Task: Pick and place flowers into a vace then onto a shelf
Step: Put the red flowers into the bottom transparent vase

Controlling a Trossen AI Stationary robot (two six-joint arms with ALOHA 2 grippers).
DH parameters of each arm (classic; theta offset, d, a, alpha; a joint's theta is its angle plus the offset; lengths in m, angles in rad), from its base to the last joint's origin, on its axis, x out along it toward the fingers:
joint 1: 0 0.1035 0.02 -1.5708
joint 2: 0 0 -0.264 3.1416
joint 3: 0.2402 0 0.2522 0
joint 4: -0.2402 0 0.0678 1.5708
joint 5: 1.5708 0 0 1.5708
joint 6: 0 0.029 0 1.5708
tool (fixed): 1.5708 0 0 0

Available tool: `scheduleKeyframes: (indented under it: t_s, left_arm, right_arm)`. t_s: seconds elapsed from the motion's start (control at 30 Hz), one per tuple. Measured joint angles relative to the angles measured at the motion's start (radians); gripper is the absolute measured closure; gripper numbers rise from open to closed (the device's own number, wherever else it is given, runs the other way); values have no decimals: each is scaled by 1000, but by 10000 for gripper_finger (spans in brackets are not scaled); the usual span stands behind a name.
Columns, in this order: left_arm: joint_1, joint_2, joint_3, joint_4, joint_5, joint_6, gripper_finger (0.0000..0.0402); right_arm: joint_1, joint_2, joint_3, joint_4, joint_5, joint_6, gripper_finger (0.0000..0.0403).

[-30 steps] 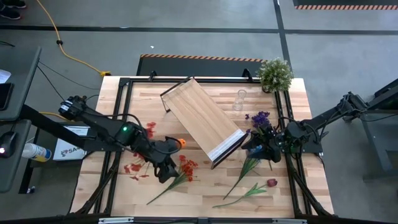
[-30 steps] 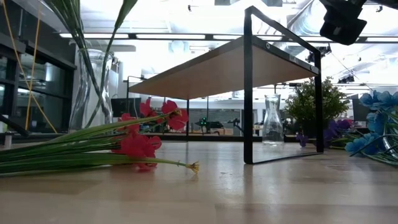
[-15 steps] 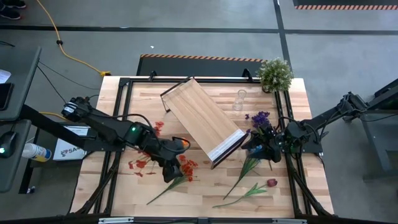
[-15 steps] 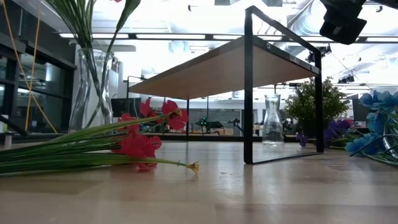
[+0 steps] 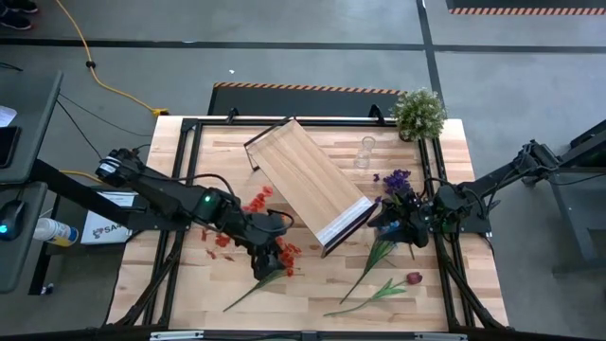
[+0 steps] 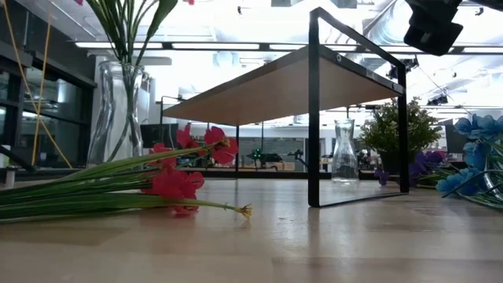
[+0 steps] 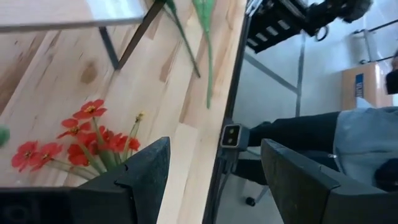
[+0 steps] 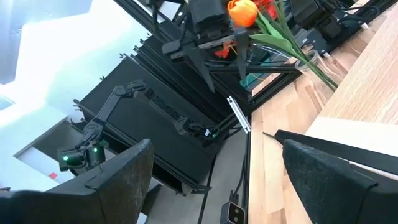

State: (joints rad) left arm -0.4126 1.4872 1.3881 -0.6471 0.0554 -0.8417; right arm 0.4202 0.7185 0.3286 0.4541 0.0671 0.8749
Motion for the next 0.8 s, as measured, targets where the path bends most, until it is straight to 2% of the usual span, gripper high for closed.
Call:
scheduleKeyframes:
  t_s: [0.2,0.8]
  left_arm:
    - [0,40,0,26,13,0,119]
    - [0,40,0,-1,5,-27,119]
  right_arm:
    - [0,0,0,3,-9,4,59]
    - [0,0,0,0,-21,4,59]
